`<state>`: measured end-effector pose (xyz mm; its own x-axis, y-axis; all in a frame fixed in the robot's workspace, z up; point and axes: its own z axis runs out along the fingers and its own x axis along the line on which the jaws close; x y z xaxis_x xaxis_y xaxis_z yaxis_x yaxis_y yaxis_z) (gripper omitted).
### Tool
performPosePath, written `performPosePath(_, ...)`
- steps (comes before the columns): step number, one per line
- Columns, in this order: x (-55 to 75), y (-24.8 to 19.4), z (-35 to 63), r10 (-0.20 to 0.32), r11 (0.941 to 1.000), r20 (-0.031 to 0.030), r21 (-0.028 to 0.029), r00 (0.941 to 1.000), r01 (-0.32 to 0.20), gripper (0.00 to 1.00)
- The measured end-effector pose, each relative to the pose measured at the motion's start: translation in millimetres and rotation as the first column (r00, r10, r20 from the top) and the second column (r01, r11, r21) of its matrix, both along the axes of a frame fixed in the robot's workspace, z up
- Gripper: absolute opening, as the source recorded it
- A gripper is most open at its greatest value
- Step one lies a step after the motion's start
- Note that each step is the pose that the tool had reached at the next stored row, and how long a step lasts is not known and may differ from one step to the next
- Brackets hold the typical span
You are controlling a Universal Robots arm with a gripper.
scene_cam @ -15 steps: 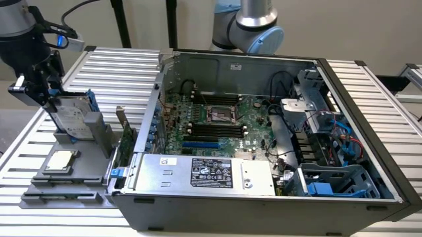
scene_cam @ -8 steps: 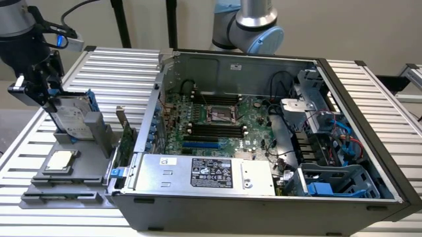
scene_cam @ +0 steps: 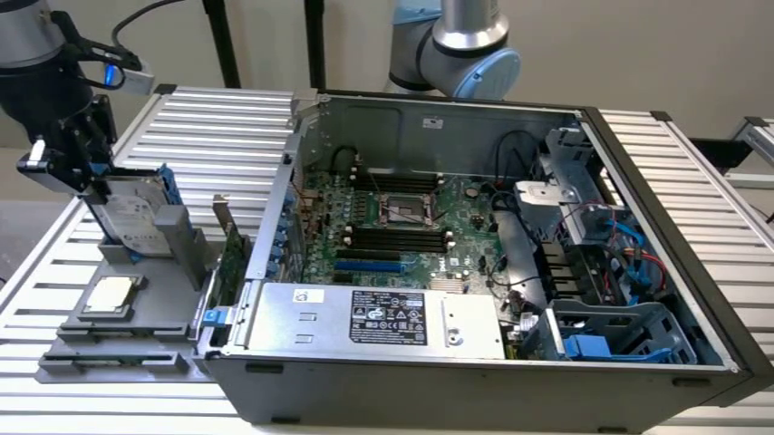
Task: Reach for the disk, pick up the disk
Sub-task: 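Pick up the disk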
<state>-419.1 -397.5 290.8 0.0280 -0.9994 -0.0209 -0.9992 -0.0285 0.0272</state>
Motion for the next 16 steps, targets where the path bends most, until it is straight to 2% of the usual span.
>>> performPosePath(5, 0.0, 0.0, 0.0, 0.000, 1.0000, 0.0003, -0.0001, 1.0000, 0.000, 0.43)
performPosePath(6, 0.0, 0.0, 0.0, 0.000, 1.0000, 0.0003, -0.0001, 1.0000, 0.000, 0.36)
performPosePath(16, -0.1, -1.4, 0.0, 0.000, 1.0000, 0.0003, 0.0001, 1.0000, 0.000, 0.33)
